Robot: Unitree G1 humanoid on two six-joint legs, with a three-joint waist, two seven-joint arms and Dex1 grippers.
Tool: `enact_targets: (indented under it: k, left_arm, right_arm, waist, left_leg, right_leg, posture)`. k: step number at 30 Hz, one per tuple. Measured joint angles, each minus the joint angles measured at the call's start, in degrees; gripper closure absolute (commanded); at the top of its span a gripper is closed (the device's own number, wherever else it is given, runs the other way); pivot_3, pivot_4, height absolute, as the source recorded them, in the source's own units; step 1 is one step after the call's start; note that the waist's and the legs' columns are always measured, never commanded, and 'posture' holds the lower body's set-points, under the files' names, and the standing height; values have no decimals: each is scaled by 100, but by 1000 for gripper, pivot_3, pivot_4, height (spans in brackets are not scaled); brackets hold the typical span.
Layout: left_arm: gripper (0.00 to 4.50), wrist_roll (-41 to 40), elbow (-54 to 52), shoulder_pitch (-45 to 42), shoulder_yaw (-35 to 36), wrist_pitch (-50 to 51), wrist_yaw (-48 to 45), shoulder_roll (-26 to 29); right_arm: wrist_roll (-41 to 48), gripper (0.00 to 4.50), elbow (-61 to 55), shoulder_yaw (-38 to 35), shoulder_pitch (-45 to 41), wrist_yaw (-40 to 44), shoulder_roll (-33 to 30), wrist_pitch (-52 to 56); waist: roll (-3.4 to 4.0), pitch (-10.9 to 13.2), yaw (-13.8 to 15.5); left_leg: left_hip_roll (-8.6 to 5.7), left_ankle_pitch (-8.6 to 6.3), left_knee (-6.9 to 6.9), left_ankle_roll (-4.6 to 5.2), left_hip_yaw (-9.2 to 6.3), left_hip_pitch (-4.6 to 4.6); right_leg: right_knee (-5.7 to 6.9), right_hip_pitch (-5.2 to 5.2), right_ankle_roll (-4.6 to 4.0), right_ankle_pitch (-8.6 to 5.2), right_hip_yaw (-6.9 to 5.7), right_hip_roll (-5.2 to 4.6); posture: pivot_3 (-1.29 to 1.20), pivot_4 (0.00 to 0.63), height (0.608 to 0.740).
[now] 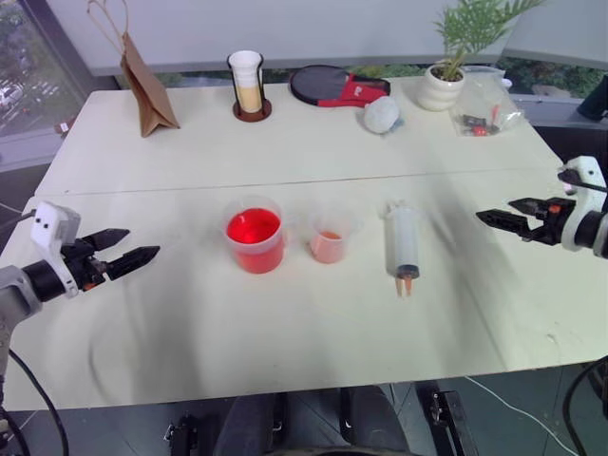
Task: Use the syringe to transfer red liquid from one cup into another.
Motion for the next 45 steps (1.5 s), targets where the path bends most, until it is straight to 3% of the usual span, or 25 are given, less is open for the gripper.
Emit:
enact_targets:
  k: [9, 13, 18, 24, 29, 37, 40, 44, 45]
  left_arm:
    - [12, 190, 186, -450, -271, -205, -11, -109]
    - [12, 317, 410, -724, -586, -246, -270, -27]
    - [12, 268, 117, -1667, -1102, -81, -1175, 769]
    - [12, 376, -59, -2429, -1809, -154, -2059, 1092]
    - [12, 458, -86, -2975, -1817, -248, -2116, 1083]
    - [12, 392, -646, -2659, -1793, -197, -1887, 909]
    - [0, 351, -786, -2446, -1771, -126, -1758, 831]
    - [0, 342, -826, -2404, -1760, -108, -1648, 772]
    - [0, 342, -827, -2406, -1757, -109, -1638, 772]
  right_arm:
    - [-434, 0, 751, 331, -680, -133, 4, -212]
    - [-504, 0, 745, 853, -1387, 225, -227, 1055]
    - [-422, 0, 36, 1970, -2816, 857, -236, 3115]
    - [-472, 0, 710, 3069, -3716, 979, 475, 4419]
    - [-486, 0, 1186, 3700, -4012, 964, 1020, 4877]
    - [-463, 0, 1620, 4088, -4038, 751, 1455, 5213]
    - [-587, 894, 1896, 3995, -4028, 335, 1832, 5059]
    - [-716, 2934, 1994, 3923, -3970, 26, 2115, 4831]
    - [-729, 3150, 1970, 3917, -3971, -34, 2161, 4829]
  waist:
    - [0, 0, -11]
    - [7, 7, -15]
    - [9, 4, -31]
    - [7, 5, -19]
    - [6, 5, -11]
    - [4, 6, -25]
    - [3, 6, -51]
    - [-9, -2, -45]
    - [-15, -5, -44]
  left_leg:
    - [0, 10, 1, -14, 4, 0]
    - [2, 9, 2, -12, 7, -7]
    - [4, 14, 3, -20, 7, -54]
    - [-2, 17, 18, -21, 14, -104]
    - [-10, 15, 31, -11, 20, -106]
    - [-9, 15, 38, -6, 22, -100]
    - [-4, 16, 38, -8, 23, -92]
    - [2, 18, 39, -12, 13, -92]
    - [1, 18, 39, -12, 13, -88]
  right_leg:
    - [1, -1, 1, 0, -3, 3]
    - [4, -12, 0, 0, -4, 2]
    - [18, -71, -2, 1, -2, 1]
    - [21, -109, 1, 3, -18, 14]
    - [65, -108, 2, 3, -31, 12]
    - [80, -106, 4, 2, -34, 15]
    - [82, -103, 5, 2, -34, 19]
    - [82, -99, 5, 2, -34, 30]
    - [82, -94, 4, 2, -34, 30]
  posture:
    - [0, 150, 740]
    - [0, 150, 740]
    - [0, 150, 740]
    - [0, 150, 740]
    - [0, 150, 740]
    - [0, 150, 740]
    - [0, 150, 740]
    - [0, 150, 740]
    - [0, 150, 740]
